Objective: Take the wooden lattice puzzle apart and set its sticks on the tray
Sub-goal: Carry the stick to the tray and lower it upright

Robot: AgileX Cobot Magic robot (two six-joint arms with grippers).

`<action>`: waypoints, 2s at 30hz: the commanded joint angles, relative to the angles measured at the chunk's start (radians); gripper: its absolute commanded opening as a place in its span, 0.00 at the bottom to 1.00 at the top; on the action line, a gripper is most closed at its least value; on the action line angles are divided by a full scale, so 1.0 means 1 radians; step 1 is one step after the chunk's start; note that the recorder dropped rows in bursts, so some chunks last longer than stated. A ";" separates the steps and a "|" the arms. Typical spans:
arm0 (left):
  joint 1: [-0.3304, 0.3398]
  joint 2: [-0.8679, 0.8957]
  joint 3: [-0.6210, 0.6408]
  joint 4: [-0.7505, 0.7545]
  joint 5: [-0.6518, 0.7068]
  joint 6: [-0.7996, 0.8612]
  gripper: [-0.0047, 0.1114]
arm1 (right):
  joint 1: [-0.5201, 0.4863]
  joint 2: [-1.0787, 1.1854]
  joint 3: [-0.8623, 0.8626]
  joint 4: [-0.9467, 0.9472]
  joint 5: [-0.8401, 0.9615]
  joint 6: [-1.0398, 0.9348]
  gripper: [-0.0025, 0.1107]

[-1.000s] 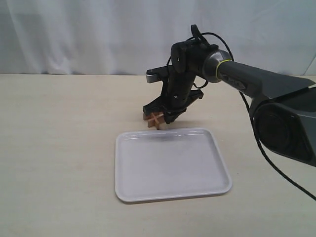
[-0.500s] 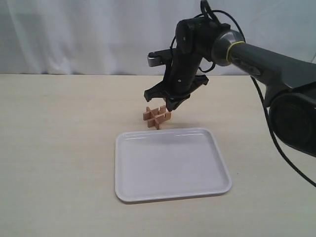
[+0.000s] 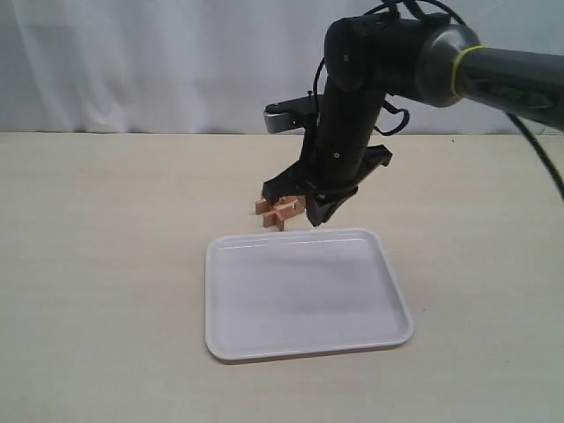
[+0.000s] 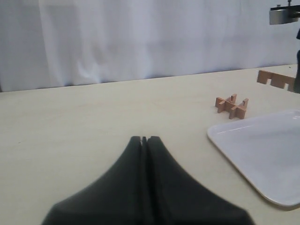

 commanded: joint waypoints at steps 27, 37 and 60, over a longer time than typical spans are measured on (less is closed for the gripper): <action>-0.001 0.000 0.002 -0.001 -0.011 -0.003 0.04 | -0.084 -0.117 0.644 -0.063 -0.624 0.143 0.06; -0.001 0.000 0.002 -0.001 -0.011 -0.003 0.04 | -0.084 -0.117 0.644 -0.095 -0.640 0.172 0.06; -0.001 0.000 0.002 -0.001 -0.011 -0.003 0.04 | -0.084 -0.117 0.644 -0.154 -0.567 0.222 0.06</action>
